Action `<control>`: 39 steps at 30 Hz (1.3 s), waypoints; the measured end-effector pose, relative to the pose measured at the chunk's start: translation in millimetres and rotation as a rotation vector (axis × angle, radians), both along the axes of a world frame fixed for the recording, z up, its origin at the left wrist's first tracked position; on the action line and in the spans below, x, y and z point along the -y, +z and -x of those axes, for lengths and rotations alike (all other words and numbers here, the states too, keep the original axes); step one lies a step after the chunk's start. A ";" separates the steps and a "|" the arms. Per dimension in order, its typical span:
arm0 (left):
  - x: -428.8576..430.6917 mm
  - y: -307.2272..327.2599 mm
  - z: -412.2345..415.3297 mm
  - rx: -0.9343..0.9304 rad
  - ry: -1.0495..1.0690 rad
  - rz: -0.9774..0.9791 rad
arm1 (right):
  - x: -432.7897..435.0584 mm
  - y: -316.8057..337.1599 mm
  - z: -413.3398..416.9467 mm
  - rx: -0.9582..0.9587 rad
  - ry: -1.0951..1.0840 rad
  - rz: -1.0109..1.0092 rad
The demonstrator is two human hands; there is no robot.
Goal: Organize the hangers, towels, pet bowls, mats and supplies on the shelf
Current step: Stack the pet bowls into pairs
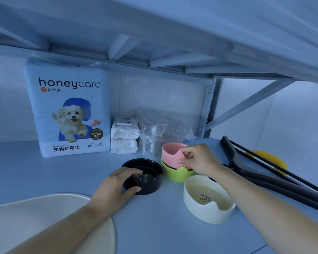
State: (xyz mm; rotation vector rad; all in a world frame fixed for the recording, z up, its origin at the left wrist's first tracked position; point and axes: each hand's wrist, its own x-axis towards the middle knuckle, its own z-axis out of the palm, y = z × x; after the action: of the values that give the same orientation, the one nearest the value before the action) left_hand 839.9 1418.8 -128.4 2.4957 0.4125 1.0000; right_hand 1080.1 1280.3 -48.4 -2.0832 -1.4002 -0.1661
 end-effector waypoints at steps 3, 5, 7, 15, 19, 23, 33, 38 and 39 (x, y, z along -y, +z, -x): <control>-1.6 -3.3 -0.6 -0.020 0.000 0.003 | -0.3 -3.3 0.6 0.013 0.017 0.010; -2.7 -5.5 -1.0 -0.027 0.002 -0.008 | 0.7 -3.2 0.3 0.013 0.036 0.015; -1.9 -5.9 -1.4 -0.035 0.007 -0.014 | 2.5 -1.8 0.7 0.024 0.046 0.029; 0.3 -4.5 -2.3 -0.060 0.023 -0.034 | 10.7 0.5 1.0 -0.075 0.057 0.044; 2.2 -3.6 -2.6 -0.071 0.033 -0.044 | 10.6 2.7 -3.7 -0.082 0.046 0.029; 4.0 -2.0 -2.4 -0.067 0.033 -0.036 | 7.5 6.9 -7.0 -0.049 0.060 0.082; 3.9 5.4 -5.5 -0.116 0.031 -0.014 | 43.7 2.1 8.3 -0.037 0.103 -0.046; -4.6 15.9 -19.4 -0.157 0.042 0.047 | 75.7 -8.4 18.6 -0.078 0.101 -0.003; -5.2 13.1 -21.5 -0.143 0.041 0.041 | 79.1 -9.8 20.9 -0.084 0.099 0.007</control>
State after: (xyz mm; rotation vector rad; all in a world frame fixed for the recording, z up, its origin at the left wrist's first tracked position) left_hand 861.4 1423.9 -115.2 2.5399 0.5240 0.8220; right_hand 1059.2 1201.1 -58.3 -1.9981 -1.4507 -0.0331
